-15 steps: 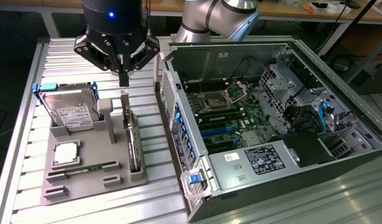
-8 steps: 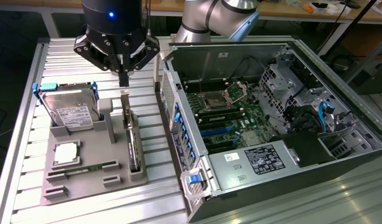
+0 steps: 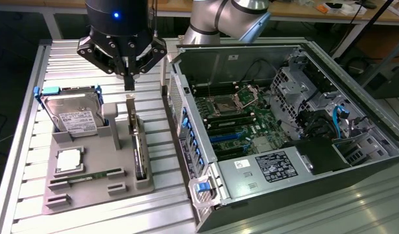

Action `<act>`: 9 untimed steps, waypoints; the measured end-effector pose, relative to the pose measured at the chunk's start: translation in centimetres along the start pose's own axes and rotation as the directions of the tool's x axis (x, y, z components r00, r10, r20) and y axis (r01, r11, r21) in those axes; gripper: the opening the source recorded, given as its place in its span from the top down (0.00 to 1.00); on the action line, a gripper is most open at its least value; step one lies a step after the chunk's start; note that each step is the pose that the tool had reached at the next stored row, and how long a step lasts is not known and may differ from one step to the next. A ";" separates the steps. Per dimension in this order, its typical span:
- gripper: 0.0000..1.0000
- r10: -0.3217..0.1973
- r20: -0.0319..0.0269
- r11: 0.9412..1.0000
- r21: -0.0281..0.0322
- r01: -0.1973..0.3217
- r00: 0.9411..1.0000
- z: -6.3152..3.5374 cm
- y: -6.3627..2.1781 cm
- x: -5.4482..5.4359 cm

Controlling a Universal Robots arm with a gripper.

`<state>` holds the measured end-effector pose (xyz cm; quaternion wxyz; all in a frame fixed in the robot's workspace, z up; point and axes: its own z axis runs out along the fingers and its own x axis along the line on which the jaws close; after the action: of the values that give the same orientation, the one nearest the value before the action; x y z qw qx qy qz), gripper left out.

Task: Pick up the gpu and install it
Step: 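Pick up the gpu and move the gpu toward the slot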

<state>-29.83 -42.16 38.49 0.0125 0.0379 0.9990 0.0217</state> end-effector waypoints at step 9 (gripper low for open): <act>0.71 0.000 0.000 1.000 0.000 0.000 1.000 0.00 0.00 0.0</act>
<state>-29.83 -42.16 38.49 0.0125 0.0379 0.9990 0.0217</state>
